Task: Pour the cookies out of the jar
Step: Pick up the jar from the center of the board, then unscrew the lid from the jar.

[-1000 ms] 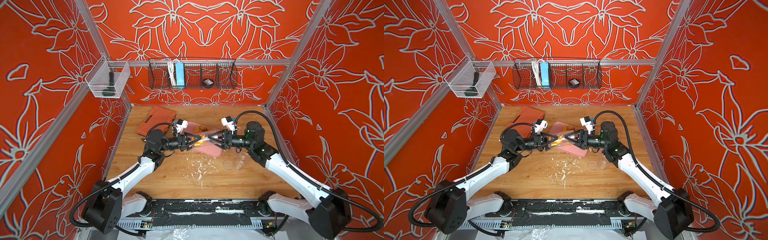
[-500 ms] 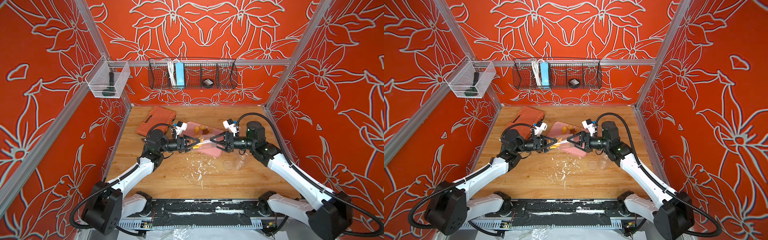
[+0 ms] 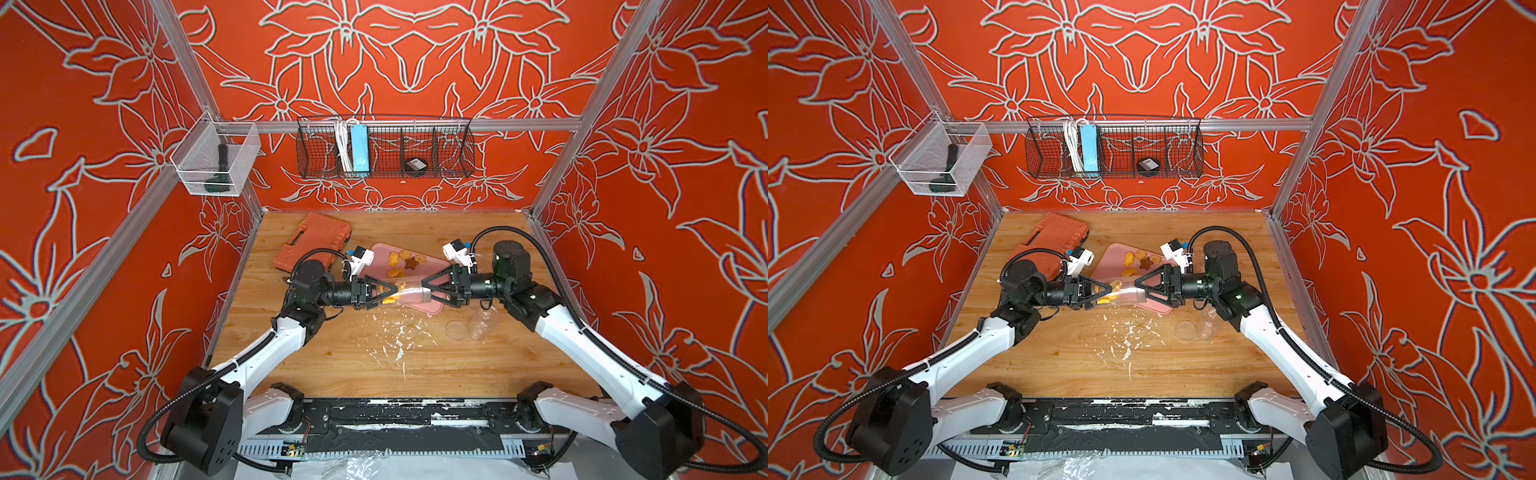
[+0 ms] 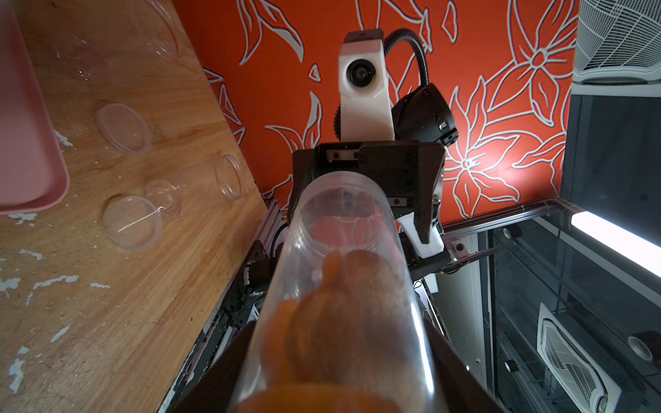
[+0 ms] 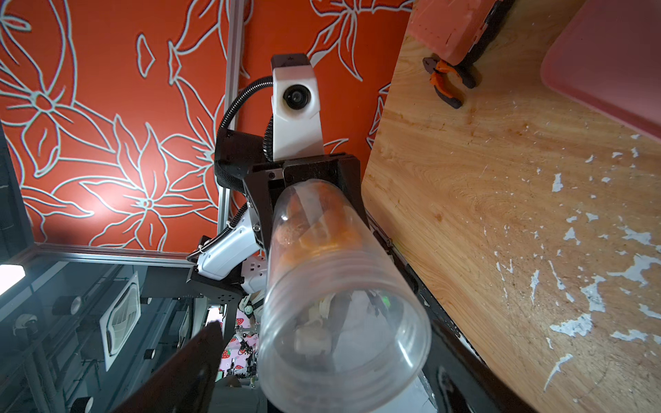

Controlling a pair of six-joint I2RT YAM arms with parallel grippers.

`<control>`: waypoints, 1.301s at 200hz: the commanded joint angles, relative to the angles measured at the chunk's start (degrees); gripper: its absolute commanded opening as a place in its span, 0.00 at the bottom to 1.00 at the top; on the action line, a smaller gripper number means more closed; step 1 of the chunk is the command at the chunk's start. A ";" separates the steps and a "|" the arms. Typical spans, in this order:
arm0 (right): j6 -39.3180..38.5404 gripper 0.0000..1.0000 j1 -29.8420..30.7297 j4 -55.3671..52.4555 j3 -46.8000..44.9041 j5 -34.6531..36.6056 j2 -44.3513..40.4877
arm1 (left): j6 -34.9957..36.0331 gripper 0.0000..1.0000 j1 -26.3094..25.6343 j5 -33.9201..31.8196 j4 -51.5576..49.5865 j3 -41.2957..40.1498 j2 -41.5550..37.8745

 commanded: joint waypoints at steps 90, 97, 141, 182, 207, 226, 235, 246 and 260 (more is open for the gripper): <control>2.12 0.84 0.80 5.32 -1.04 -2.60 0.98 | 0.00 0.62 0.37 1.53 0.69 1.03 -1.42; 2.36 0.83 0.78 5.75 -1.17 -2.58 1.03 | -0.01 0.62 0.33 1.49 0.61 1.03 -1.37; 4.99 0.82 0.79 10.29 -2.66 -2.80 1.61 | -0.52 0.62 0.33 1.40 1.02 1.36 -1.53; 5.86 0.81 0.85 11.89 -3.10 -3.48 1.43 | -0.44 0.62 0.33 1.42 1.05 1.29 -1.37; 5.82 0.78 0.80 12.06 -3.65 -3.70 1.27 | -0.44 0.62 0.33 1.45 0.91 1.29 -1.35; 6.28 0.75 0.81 13.12 -4.26 -3.76 1.32 | -0.44 0.62 0.32 1.41 0.81 1.47 -1.35; 6.58 0.73 0.80 13.55 -4.44 -3.75 1.29 | -0.44 0.62 0.38 1.40 0.88 1.49 -1.35; 6.48 0.72 0.78 13.55 -4.54 -3.70 1.34 | -0.44 0.62 0.33 1.40 0.79 1.55 -1.29; 6.32 0.70 0.81 13.56 -4.38 -3.66 1.33 | -0.35 0.62 0.33 1.41 0.72 1.53 -1.37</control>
